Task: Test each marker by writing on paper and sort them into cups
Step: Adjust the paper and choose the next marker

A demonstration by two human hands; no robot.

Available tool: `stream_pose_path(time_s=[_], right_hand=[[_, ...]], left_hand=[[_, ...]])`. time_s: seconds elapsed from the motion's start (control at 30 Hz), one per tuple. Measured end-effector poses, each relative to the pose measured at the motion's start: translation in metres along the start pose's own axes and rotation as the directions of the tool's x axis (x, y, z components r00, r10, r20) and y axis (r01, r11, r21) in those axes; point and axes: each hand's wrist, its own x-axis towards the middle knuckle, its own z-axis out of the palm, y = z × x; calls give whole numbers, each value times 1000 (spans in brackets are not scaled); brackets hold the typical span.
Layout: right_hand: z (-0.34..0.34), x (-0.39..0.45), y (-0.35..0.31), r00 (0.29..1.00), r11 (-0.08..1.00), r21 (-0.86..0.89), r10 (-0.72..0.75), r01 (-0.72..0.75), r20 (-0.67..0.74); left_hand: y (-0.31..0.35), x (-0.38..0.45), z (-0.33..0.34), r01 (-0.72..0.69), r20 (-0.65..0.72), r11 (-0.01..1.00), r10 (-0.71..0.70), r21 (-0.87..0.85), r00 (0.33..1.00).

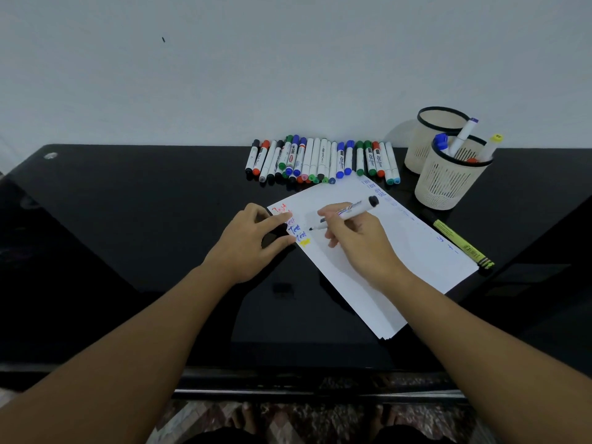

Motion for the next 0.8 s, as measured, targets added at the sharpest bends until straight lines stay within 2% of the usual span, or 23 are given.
stream_pose_path(time_s=[0.23,0.37,0.47,0.63,0.8], right_hand=[[-1,-12,11,999,999,-27,-25,26,27],[-4,-9,9,997,990,-131,-48,56,64],[-5,-6,9,995,981,-172,-77,87,68],[-7,-8,12,995,990,-116,-77,85,68],[-4,-7,10,996,984,-160,-76,82,46]], left_hand=[[-2,3,3,28,14,1000,-28,7,1000],[0,5,3,108,53,993,-106,-45,993],[0,3,4,90,32,996,-89,-28,995],[-3,2,6,51,-12,998,-52,-39,999],[-1,4,4,70,-21,996,-71,-64,997]])
